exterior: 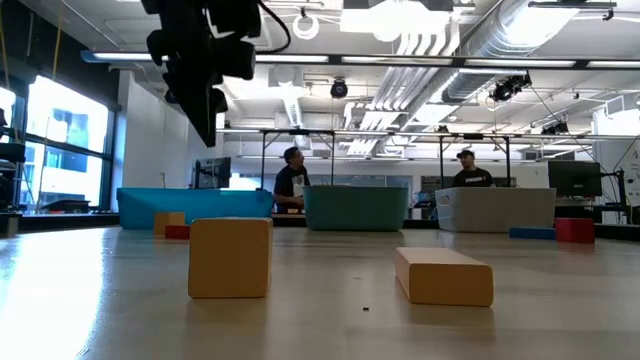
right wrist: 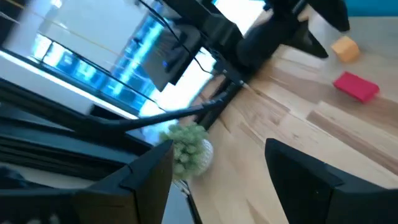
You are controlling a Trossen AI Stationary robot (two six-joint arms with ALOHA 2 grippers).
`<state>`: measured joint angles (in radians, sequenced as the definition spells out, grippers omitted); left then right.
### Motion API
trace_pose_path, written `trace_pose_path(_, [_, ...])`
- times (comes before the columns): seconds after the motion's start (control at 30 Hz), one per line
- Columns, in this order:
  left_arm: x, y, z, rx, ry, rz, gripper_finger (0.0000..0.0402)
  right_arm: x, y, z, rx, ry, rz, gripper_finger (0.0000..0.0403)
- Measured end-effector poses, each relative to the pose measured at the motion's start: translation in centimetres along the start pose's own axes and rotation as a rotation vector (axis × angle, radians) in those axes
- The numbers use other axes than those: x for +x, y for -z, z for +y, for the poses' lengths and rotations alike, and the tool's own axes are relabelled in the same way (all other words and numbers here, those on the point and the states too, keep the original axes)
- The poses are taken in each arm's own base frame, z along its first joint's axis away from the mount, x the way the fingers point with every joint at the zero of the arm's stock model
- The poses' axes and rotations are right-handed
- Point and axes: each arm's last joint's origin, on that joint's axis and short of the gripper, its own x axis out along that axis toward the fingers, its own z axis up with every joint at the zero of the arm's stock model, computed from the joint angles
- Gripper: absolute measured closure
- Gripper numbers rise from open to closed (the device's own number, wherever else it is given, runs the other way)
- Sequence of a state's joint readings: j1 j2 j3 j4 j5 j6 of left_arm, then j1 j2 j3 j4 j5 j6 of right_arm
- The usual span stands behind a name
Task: Sort & place blocks by color
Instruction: Put the yellow block into the green bin
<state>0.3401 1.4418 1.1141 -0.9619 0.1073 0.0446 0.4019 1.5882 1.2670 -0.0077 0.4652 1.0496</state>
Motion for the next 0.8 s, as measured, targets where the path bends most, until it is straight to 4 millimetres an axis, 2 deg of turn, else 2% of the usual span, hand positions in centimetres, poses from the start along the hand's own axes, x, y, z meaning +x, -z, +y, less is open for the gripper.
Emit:
trace_pose_path(0.17, [-1.6, 0.6, 0.0, -0.036, -0.067, -0.045, 0.0193, 1.4, -0.2, 1.6, 0.032, 0.137, 0.069, 0.0162])
trace_pose_path(0.4, [-3.2, 1.4, -0.1, -0.113, -0.1, -0.088, 0.0193, 3.4, 1.0, 2.1, 0.19, 0.295, 0.211, 0.0162])
trace_pose_path(0.63, [-3.9, 2.2, -0.2, -0.257, -0.117, -0.072, 0.0193, 5.8, 3.3, 1.7, 0.304, 0.371, 0.42, 0.0162])
trace_pose_path(0.8, [-3.9, 2.7, -0.3, -0.341, -0.12, -0.03, 0.0193, 6.5, 5.9, 0.9, 0.32, 0.435, 0.514, 0.0162])
